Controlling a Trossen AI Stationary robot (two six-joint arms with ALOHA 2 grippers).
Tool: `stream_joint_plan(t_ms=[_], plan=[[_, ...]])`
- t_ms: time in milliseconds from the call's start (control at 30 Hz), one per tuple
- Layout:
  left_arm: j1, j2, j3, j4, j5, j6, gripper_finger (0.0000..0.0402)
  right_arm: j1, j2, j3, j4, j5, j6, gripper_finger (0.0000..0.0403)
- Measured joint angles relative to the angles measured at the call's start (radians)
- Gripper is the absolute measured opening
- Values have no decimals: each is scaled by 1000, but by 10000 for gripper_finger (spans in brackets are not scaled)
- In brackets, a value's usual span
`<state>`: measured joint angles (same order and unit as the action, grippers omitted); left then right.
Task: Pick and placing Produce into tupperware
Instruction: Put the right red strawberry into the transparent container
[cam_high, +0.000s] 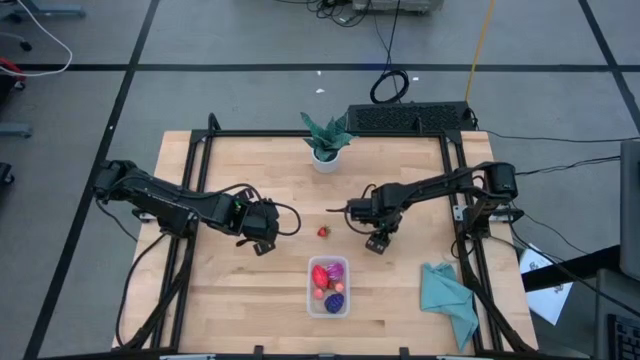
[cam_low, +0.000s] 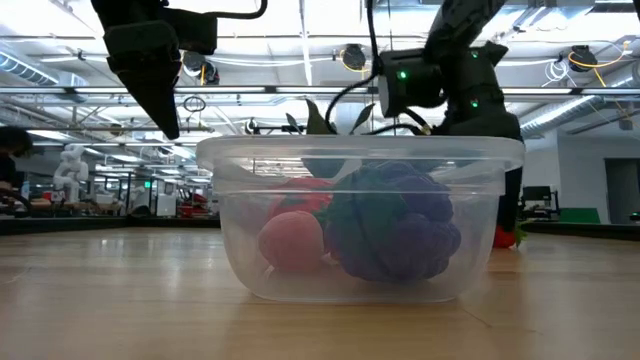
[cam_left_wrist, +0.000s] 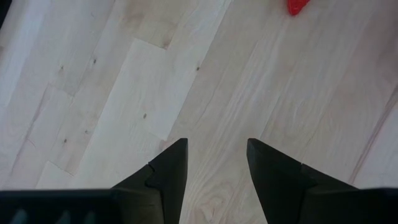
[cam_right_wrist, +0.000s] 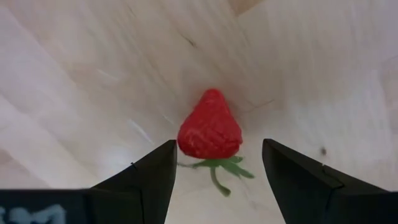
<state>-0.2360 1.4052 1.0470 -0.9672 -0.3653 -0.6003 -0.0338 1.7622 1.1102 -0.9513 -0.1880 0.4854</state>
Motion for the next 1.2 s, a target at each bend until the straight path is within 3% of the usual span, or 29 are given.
stream_joint_plan(t_ms=[833,1200], plan=[[0,0,0,0,0,-3,170,0,0,-31,73,0,-24,224],[0,0,0,1,0,-4,170,0,0,-31,73,-1,-23,147]])
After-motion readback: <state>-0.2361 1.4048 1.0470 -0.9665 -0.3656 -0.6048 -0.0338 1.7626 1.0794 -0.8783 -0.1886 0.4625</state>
